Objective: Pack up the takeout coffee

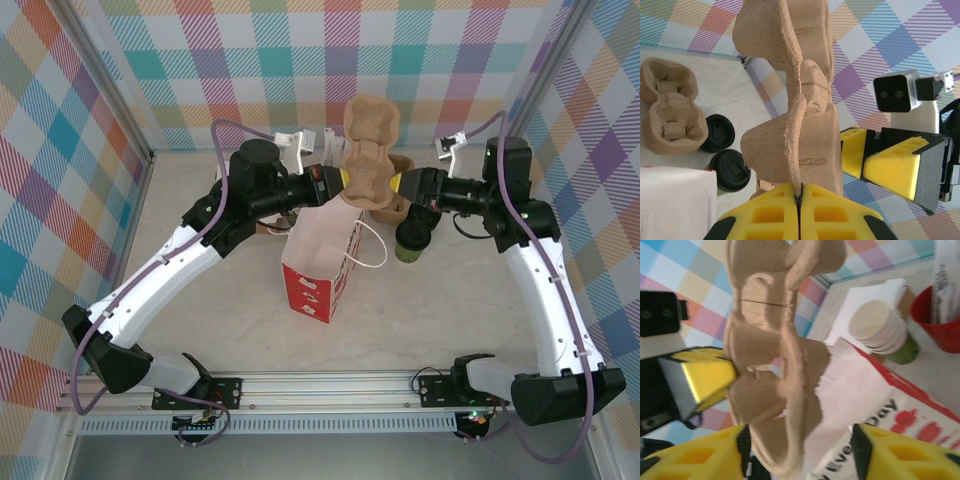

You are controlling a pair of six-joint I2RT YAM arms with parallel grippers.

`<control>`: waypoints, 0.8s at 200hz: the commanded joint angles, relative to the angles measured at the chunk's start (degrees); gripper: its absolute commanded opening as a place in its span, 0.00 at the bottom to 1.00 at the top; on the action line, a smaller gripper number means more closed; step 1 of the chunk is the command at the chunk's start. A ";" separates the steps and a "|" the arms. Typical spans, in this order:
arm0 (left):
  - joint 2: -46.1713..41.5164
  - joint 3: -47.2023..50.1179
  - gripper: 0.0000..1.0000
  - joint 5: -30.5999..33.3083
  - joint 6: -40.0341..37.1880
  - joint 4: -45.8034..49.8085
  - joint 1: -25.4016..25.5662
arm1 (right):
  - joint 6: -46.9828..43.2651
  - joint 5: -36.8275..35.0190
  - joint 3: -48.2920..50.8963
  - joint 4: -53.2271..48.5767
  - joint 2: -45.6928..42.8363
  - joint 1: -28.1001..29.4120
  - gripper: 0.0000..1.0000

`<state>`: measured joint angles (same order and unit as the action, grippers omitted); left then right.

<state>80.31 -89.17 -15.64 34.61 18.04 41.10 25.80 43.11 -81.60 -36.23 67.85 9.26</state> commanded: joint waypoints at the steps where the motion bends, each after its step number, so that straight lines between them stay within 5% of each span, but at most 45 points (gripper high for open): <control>1: -2.74 -0.59 0.01 0.28 -2.49 4.28 -0.39 | -12.88 -6.44 -4.21 -9.96 -1.85 0.31 0.64; 110: -3.75 -0.22 0.00 -6.10 -5.65 14.22 -0.20 | -44.11 -10.49 -15.05 -19.41 0.94 2.95 0.93; 160: -3.11 -0.20 0.00 -6.25 -5.43 14.44 -0.03 | -52.55 -26.15 -26.51 -28.03 8.96 13.82 1.00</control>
<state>78.15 -89.19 -20.56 30.15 31.99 41.12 -19.84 26.00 -102.54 -58.24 72.86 19.38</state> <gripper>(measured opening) 0.048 0.997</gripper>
